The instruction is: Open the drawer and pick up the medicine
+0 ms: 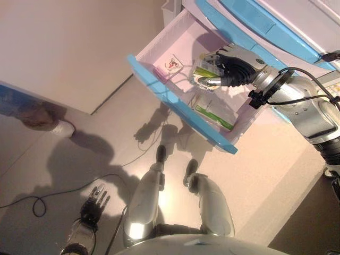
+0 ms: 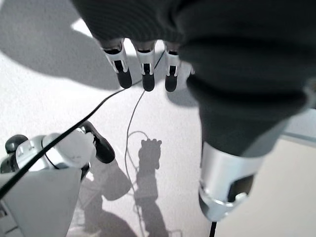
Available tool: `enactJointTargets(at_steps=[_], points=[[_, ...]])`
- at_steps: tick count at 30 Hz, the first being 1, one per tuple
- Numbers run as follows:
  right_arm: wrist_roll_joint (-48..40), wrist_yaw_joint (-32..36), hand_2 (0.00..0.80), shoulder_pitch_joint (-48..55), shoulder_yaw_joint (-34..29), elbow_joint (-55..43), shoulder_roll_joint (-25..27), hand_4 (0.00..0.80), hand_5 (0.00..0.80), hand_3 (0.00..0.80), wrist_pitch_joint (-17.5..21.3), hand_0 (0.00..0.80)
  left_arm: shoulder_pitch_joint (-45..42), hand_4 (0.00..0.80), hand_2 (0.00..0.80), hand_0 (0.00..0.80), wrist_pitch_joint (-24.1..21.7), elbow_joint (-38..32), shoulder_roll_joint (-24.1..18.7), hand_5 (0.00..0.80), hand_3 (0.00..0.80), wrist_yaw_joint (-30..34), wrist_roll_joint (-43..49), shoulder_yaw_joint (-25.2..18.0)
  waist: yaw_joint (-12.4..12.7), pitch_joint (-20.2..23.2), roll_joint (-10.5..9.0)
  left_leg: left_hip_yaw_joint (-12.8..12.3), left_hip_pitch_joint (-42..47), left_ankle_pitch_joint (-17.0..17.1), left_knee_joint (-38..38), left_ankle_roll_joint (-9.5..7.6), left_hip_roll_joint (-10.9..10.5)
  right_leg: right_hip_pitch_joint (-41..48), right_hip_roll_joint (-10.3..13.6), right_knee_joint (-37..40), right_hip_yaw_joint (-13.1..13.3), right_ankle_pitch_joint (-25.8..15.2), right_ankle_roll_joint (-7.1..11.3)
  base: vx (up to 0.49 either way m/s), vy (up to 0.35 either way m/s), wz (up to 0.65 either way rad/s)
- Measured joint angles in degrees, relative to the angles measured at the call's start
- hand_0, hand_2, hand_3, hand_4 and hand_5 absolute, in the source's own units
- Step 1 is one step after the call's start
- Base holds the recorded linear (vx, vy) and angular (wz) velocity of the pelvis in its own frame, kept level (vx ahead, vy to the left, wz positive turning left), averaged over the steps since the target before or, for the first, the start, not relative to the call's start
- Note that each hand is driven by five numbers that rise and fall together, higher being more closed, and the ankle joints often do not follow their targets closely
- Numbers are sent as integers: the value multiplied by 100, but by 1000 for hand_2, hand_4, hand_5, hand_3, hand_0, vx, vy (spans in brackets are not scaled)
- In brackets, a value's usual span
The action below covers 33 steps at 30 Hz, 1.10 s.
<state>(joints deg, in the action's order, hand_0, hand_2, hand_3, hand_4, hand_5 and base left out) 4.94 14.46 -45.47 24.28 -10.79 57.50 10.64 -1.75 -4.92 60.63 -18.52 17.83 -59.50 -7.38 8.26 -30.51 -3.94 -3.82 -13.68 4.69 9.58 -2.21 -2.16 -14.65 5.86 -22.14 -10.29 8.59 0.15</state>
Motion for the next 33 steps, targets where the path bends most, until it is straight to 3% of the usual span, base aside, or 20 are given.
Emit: enactJointTargets(at_steps=[6, 11, 14, 24, 33], points=[[-884, 594, 800, 341, -463, -735, 1, 800, 800, 800, 0, 800, -7, 0, 0, 0, -52, 199, 16, 0, 0, 15, 111, -160, -64, 148, -180, -39, 219, -106, -7, 45, 36, 267, -53, 176, 41, -18, -22, 57, -12, -6], [-1116, 720, 800, 567, -646, -1057, -1, 800, 800, 800, 6, 800, -39, 0, 0, 0, -153, 241, 81, 0, 0, 11, 120, -197, -104, 514, -189, -55, 381, -135, -64, 31, 40, 468, -70, 336, 45, -27, -17, 46, -1, -2], [-1188, 713, 800, 924, -1069, -1264, -45, 800, 800, 800, 55, 800, -100, 0, 0, 0, -194, 422, 211, 0, 0, -15, 170, -207, -134, 810, -180, -81, 495, -185, -148, 85, 38, 588, -79, 457, 59, -36, 0, 37, 6, -5], [-1169, 236, 800, 1423, -1775, -1299, -44, 800, 800, 800, 215, 800, -506, 0, 0, 0, -303, 827, 467, 0, 0, -29, 345, -266, -327, 1386, -94, -152, 793, -215, -379, 92, 43, 824, -127, 671, 192, -75, 55, 36, 9, -7], [-1175, -351, 800, 1515, -2241, -1301, -42, 800, 800, 800, 68, 800, -699, 0, 0, 0, -433, 1035, 516, 0, 0, -72, 503, -435, -345, 1754, -88, -174, 969, -210, -512, 92, 103, 1033, -217, 909, 192, -114, 32, 26, -4, -2]])
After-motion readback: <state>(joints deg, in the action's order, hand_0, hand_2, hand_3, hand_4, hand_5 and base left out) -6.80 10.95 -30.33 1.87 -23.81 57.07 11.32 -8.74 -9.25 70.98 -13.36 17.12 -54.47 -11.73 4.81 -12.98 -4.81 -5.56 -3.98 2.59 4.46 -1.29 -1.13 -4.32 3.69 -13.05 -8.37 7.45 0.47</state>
